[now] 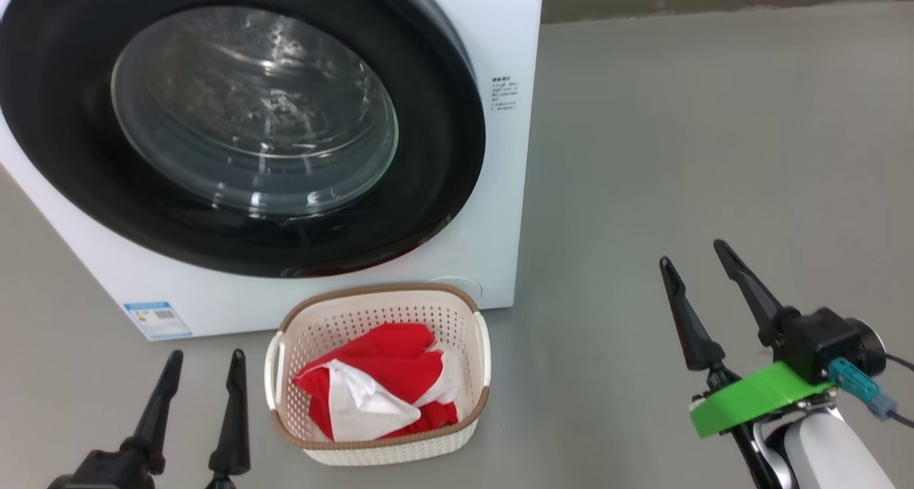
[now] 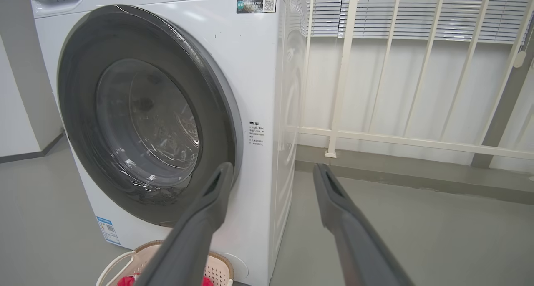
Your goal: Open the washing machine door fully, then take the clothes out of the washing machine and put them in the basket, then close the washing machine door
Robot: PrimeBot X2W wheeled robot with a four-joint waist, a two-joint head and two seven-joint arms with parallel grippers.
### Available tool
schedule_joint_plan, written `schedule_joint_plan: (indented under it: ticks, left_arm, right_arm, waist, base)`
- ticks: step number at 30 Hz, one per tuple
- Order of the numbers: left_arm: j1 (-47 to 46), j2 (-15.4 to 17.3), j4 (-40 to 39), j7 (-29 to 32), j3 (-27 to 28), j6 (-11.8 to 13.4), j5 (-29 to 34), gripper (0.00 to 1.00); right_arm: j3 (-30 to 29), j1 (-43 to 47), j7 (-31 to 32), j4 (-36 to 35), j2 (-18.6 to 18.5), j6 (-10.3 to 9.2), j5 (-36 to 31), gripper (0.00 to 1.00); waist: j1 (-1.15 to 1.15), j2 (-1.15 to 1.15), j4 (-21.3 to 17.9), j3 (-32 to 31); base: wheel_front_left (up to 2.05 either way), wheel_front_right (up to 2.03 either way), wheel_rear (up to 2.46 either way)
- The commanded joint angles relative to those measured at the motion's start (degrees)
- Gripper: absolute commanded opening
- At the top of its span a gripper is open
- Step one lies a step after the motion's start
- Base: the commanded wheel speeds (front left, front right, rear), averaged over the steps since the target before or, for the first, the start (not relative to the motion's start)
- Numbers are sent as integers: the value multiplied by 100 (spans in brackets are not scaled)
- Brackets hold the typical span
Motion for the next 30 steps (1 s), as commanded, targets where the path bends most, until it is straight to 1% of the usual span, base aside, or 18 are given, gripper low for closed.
schedule_joint_plan:
  ticks: [1, 7, 11, 16, 30]
  left_arm:
    - [-51, 91, -137, -45, 210, -45, 58, 100]
    - [31, 83, -127, -45, 225, -62, 64, 100]
    - [87, 92, -138, -45, 267, -67, 76, 100]
    - [176, 95, -128, -45, 311, -76, 96, 100]
    - [267, 78, -48, -45, 364, -100, 92, 100]
  right_arm:
    - [52, 41, -32, -259, -43, -21, 17, 100]
    - [39, 402, -32, -612, -94, -21, 21, 100]
    - [49, 551, -32, -716, -137, -21, 16, 100]
    - [-84, 809, -32, -889, -122, -21, -89, 100]
    - [18, 1013, -32, -883, -80, -21, -153, 100]
  waist:
    - [0, 0, -58, -120]
    - [0, 0, -65, -253]
    - [0, 0, -68, -310]
    - [0, 0, -36, -410]
    - [0, 0, -76, -536]
  base:
    - [0, 0, 0]
    - [0, 0, 0]
    - [0, 0, 0]
    - [0, 0, 0]
    - [0, 0, 0]
